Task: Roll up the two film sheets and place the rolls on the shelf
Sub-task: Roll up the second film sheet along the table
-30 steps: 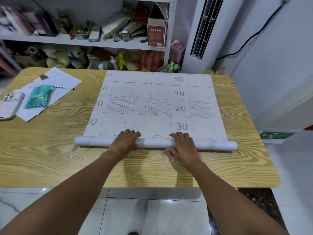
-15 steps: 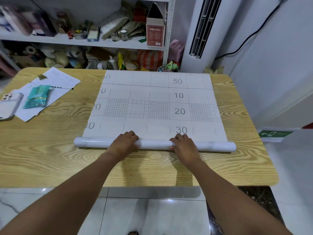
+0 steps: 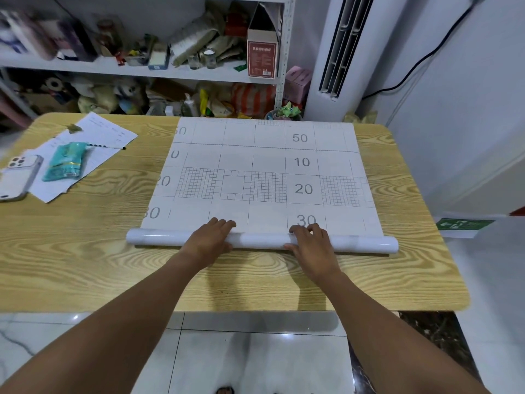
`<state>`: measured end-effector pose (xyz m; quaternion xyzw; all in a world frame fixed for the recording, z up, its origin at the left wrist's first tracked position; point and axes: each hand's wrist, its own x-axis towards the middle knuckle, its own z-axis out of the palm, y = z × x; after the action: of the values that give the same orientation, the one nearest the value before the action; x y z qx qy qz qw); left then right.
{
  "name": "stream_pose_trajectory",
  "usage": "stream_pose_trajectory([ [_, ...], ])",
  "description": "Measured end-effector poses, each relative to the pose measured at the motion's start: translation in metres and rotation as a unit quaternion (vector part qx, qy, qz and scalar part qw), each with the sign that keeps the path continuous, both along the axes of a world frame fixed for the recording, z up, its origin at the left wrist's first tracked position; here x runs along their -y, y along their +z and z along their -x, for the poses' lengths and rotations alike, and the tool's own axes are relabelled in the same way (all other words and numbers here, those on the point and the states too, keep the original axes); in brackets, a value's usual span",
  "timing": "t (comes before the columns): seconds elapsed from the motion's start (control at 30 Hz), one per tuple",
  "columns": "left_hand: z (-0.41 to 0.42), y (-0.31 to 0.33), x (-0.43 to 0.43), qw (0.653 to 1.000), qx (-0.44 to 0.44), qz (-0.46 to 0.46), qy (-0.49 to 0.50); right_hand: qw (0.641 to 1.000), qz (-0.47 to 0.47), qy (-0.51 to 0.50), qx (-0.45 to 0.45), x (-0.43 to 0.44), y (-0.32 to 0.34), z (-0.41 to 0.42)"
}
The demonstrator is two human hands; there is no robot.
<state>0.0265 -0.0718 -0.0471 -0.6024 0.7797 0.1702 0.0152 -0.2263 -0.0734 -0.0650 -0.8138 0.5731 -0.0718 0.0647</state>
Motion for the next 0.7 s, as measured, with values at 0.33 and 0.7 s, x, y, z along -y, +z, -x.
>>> stream_pose_trajectory([
  [0.33,-0.0024,-0.0036,-0.0034,1.0,0.004,0.011,-0.008,1.0,-0.005,-0.007,-0.012,0.0001,-0.0003,0.0018],
  [0.7,-0.0013,-0.0063,-0.0085,0.997,0.027,0.057,-0.054,0.999,-0.024,-0.008,-0.035,0.0045,-0.0037,0.001],
])
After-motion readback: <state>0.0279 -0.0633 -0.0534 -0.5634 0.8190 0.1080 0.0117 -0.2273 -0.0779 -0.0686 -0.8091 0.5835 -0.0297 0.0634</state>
